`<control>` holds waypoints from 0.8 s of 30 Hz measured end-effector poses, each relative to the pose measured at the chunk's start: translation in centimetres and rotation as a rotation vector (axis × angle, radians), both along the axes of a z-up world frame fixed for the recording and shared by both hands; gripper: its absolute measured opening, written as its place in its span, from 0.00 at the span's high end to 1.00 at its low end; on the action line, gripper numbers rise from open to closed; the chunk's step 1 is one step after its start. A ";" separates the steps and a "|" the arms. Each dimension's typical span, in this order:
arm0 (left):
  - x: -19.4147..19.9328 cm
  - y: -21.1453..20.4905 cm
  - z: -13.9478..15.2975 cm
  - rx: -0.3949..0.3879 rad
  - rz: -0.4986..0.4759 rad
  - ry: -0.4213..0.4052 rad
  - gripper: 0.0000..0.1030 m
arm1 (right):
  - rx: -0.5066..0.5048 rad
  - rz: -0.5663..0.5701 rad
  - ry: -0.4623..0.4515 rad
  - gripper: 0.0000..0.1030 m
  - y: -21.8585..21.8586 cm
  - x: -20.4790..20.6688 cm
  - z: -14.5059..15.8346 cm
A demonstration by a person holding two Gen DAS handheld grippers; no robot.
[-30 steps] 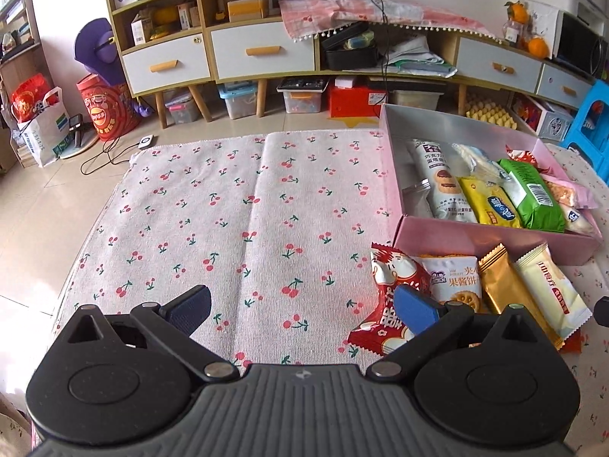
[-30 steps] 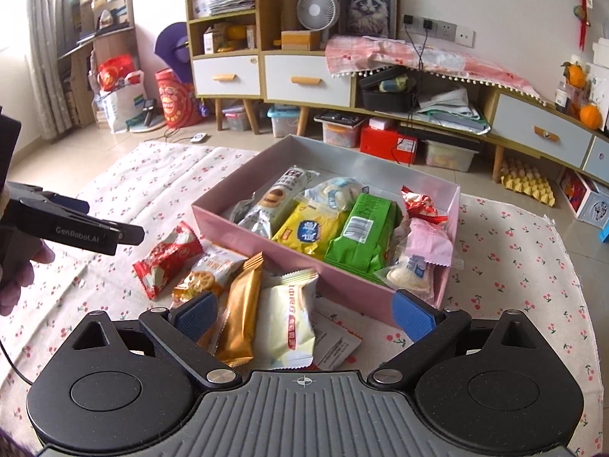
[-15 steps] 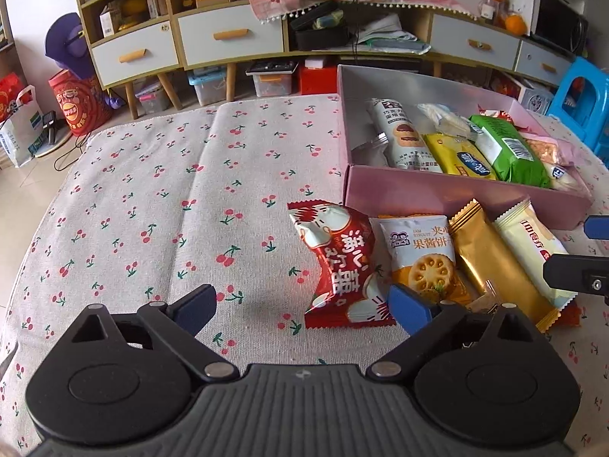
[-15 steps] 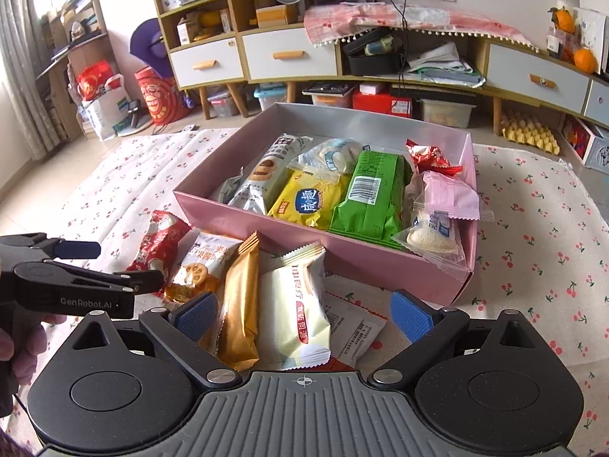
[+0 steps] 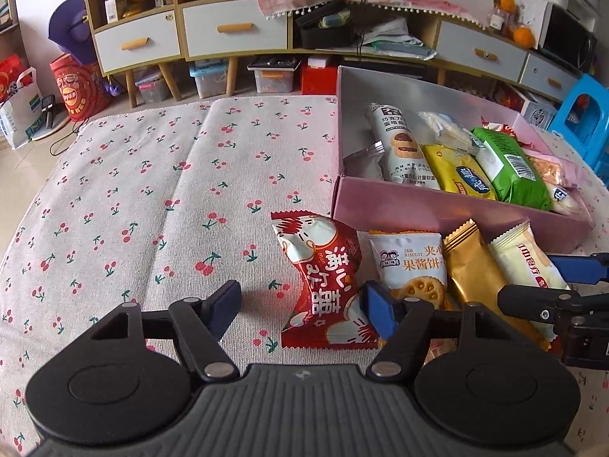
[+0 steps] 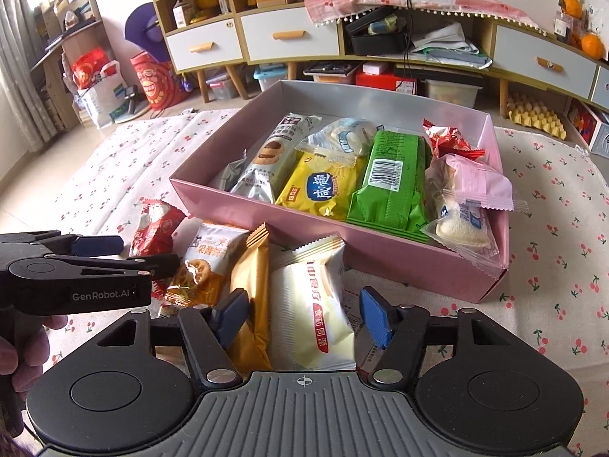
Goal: Organize snacks
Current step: 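Grasp the red candy packet with the left tool while the right tool grasps the white biscuit packet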
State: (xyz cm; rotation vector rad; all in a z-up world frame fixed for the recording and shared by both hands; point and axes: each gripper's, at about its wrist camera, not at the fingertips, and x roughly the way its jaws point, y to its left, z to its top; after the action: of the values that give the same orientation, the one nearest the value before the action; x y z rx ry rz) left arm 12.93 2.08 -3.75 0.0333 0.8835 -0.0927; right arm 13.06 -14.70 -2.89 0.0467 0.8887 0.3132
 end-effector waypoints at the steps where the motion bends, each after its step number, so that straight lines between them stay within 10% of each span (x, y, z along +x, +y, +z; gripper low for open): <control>1: 0.0 0.0 0.0 -0.002 0.003 -0.001 0.37 | 0.005 0.001 0.001 0.44 0.1 0.0 0.1; 9: 0.0 0.3 0.4 -0.008 0.019 0.004 0.66 | 0.060 -0.006 -0.008 0.58 0.2 0.1 1.2; 24: -0.1 0.1 0.6 -0.017 0.017 0.018 0.69 | 0.193 -0.070 0.087 0.74 -0.9 1.0 0.4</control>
State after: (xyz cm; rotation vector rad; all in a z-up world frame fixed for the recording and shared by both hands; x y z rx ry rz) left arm 12.84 2.21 -3.20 0.0092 0.9008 -0.0842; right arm 14.04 -15.63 -2.48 0.2709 0.9386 0.3322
